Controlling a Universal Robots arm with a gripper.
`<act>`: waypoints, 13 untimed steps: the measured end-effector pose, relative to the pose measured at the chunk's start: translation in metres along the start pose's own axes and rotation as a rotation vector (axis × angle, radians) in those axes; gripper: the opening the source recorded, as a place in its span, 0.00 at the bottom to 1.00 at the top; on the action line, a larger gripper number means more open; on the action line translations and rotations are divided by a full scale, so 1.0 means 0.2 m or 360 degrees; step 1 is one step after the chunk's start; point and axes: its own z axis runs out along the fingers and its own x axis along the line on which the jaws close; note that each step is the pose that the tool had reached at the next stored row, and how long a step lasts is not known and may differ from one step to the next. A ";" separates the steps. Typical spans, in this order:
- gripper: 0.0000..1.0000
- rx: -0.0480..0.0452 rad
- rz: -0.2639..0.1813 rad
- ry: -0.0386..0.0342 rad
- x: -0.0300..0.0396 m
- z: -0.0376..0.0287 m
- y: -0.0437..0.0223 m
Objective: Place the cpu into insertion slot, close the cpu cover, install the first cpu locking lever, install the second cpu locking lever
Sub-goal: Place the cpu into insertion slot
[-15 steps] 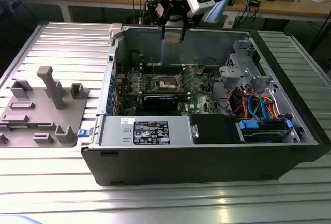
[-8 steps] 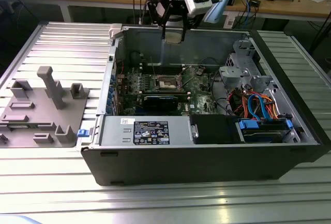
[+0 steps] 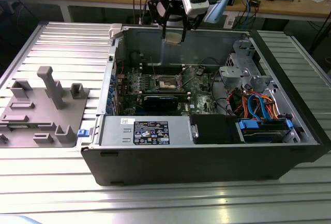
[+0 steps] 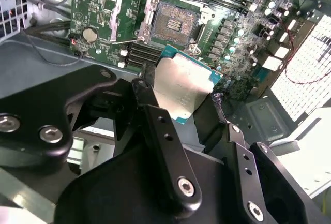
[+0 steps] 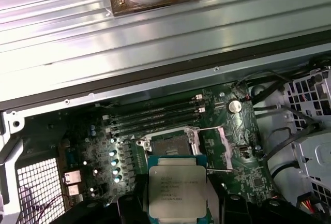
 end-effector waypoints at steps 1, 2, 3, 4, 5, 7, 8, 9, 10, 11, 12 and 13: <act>0.54 -0.0001 0.0026 -0.0002 0.000 0.000 0.000; 0.54 -0.0001 0.0055 -0.0005 0.000 0.001 0.000; 0.54 -0.0001 0.0074 -0.0006 0.000 0.001 0.000; 0.54 -0.0001 0.0085 -0.0007 0.000 0.001 0.000; 0.54 -0.0001 0.0093 -0.0008 0.000 0.002 0.000; 0.54 -0.0002 0.0115 -0.0010 0.000 0.004 0.000; 0.54 -0.0002 0.0123 -0.0011 0.000 0.005 0.000; 0.54 -0.0003 0.0141 -0.0012 0.000 0.006 -0.001; 0.54 -0.0003 0.0160 -0.0014 0.000 0.007 -0.001; 0.54 -0.0003 0.0177 -0.0015 0.000 0.008 -0.001; 0.54 -0.0003 0.0187 -0.0016 0.000 0.008 -0.001; 0.54 -0.0003 0.0191 -0.0016 0.000 0.008 -0.001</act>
